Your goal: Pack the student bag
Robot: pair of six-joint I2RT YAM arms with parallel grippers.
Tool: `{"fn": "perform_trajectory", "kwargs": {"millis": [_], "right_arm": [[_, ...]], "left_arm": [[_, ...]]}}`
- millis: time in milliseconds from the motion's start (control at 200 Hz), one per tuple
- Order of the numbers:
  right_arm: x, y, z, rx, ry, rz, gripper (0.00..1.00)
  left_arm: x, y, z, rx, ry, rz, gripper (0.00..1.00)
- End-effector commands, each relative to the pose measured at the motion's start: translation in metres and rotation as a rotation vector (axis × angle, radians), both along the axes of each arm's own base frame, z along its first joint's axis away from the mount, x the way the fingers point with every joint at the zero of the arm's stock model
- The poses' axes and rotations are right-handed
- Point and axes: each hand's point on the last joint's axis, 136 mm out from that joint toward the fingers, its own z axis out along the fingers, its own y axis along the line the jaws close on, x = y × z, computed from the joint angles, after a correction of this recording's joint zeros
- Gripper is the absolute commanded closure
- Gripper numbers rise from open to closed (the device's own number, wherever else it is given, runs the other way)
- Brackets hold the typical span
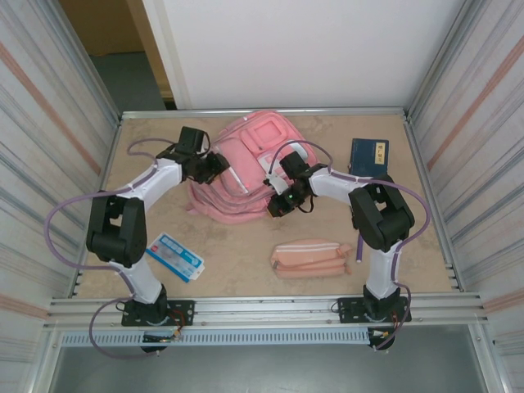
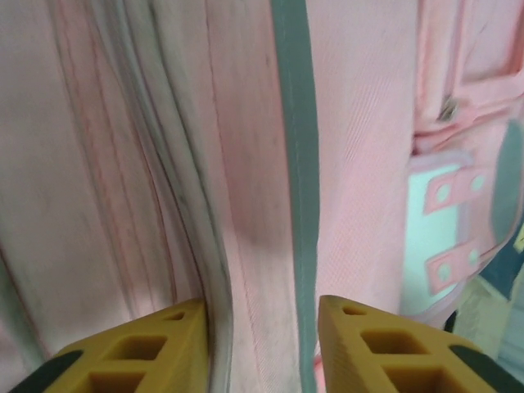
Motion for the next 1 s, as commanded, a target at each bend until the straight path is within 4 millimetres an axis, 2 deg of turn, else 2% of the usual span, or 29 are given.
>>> {"fn": "perform_trajectory", "kwargs": {"millis": [0, 95, 356, 401, 481, 601, 837, 997], "right_arm": [[0.012, 0.011, 0.027, 0.062, -0.048, -0.009, 1.0], [0.01, 0.011, 0.029, 0.062, -0.057, -0.009, 1.0], [0.011, 0.012, 0.036, 0.066, -0.084, -0.011, 1.0], [0.012, 0.011, 0.037, 0.066, -0.09, -0.012, 1.0], [0.012, 0.011, 0.04, 0.067, -0.098, -0.01, 1.0], [0.012, 0.01, 0.042, 0.046, -0.118, -0.004, 1.0], [0.007, 0.019, 0.045, 0.063, -0.115, 0.013, 0.97], [0.001, 0.028, 0.047, 0.162, -0.049, 0.005, 0.96]], "left_arm": [[-0.04, -0.007, -0.007, 0.042, 0.07, -0.105, 0.56], [-0.043, -0.006, -0.01, 0.051, 0.084, -0.104, 0.54], [-0.043, -0.034, -0.016, 0.044, 0.105, -0.154, 0.57], [-0.04, -0.036, -0.016, 0.035, 0.111, -0.149, 0.6], [-0.036, -0.041, -0.013, 0.031, 0.104, -0.142, 0.76], [-0.029, -0.048, 0.007, -0.001, 0.067, -0.141, 1.0], [-0.017, -0.057, 0.046, -0.092, 0.002, -0.081, 1.0], [-0.007, -0.062, 0.075, -0.165, -0.055, -0.036, 1.0]]}}
